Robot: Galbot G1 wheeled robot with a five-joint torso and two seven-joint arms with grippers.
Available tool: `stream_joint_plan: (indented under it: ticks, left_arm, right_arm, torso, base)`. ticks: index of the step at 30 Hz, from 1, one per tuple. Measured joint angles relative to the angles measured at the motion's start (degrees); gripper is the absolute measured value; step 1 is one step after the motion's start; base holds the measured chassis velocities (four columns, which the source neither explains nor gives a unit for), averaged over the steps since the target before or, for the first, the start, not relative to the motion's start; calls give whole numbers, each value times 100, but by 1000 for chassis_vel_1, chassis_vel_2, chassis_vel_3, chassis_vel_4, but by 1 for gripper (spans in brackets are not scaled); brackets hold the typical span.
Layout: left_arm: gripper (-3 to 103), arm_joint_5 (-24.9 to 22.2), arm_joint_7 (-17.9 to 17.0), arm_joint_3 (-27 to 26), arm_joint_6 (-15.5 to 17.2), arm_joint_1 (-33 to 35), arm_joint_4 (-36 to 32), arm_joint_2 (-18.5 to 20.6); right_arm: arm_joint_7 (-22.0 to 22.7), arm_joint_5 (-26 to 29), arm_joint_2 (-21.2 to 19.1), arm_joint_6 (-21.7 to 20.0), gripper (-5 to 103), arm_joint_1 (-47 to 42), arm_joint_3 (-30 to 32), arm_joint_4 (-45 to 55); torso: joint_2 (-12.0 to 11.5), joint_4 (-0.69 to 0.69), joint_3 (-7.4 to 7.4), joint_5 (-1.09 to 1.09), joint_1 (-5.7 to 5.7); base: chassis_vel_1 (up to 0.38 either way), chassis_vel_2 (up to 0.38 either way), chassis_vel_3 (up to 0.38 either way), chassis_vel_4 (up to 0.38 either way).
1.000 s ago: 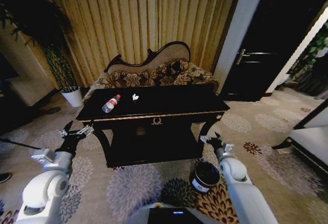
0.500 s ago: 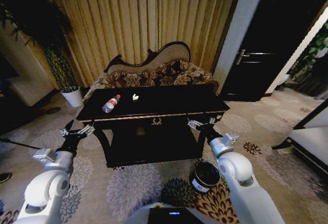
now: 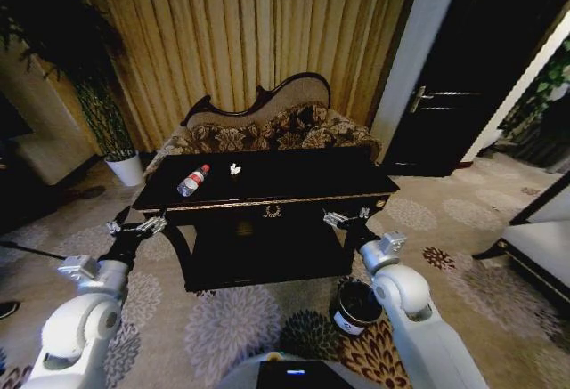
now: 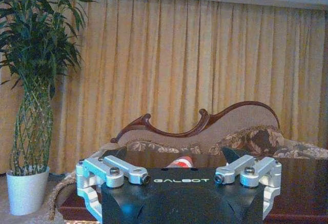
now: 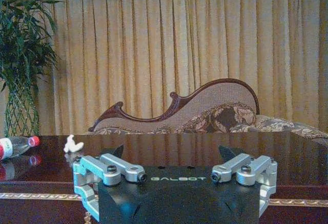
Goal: Move to the front of the table and place the trash on the table into the trash bin.
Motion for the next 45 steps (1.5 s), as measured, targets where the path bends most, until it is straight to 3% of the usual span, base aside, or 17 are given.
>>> stream_joint_plan:
  ticks: [30, 38, 45]
  left_arm:
    - [100, 118, -5, 15, 12, 34, -51, -85]
    - [100, 241, -38, 26, 16, 41, -72, -113]
    - [100, 246, -125, -14, -36, 216, -33, -27]
  right_arm:
    - [0, -46, -37, 12, 100, -14, -17, 86]
    - [0, -4, -387, 80, 100, 157, -431, -32]
    - [-2, 366, -749, -37, 100, 393, -1016, 109]
  torso:
    - [0, -1, 0, -1, 1]
    - [-3, -1, 2, -1, 6]
    - [2, 0, -1, -1, -3]
  base:
    - [-161, 162, 162, -160]
    - [-86, 96, 75, -89]
    - [0, 0, 0, 0]
